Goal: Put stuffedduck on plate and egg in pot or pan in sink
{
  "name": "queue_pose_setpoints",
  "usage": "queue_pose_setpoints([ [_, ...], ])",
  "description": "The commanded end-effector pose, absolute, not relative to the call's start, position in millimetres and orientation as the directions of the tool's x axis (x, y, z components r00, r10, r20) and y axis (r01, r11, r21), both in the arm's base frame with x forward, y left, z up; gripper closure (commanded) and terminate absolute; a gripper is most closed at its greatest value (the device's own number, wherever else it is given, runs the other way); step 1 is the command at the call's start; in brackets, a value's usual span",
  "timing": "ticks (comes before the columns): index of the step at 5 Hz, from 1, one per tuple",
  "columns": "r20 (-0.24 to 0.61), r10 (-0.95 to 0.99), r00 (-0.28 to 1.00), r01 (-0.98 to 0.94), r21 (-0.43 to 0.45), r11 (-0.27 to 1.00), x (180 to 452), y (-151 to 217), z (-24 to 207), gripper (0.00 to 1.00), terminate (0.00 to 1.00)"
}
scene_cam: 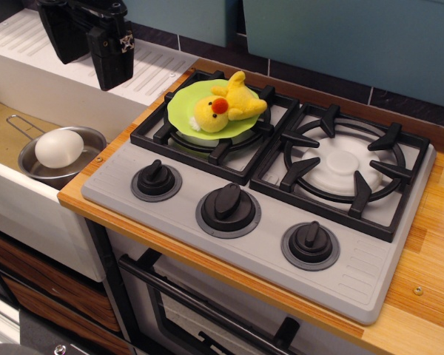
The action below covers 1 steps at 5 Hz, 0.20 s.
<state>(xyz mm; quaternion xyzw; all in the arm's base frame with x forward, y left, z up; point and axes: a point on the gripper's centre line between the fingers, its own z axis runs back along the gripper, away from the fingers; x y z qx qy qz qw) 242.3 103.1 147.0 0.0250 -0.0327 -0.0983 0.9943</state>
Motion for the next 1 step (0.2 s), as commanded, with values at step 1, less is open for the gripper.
queue_pose_setpoints([
  [1, 0.12, -0.199, 0.973, 0.188, 0.102, 0.977, 255.2, 104.7, 164.7, 0.0, 1.0],
])
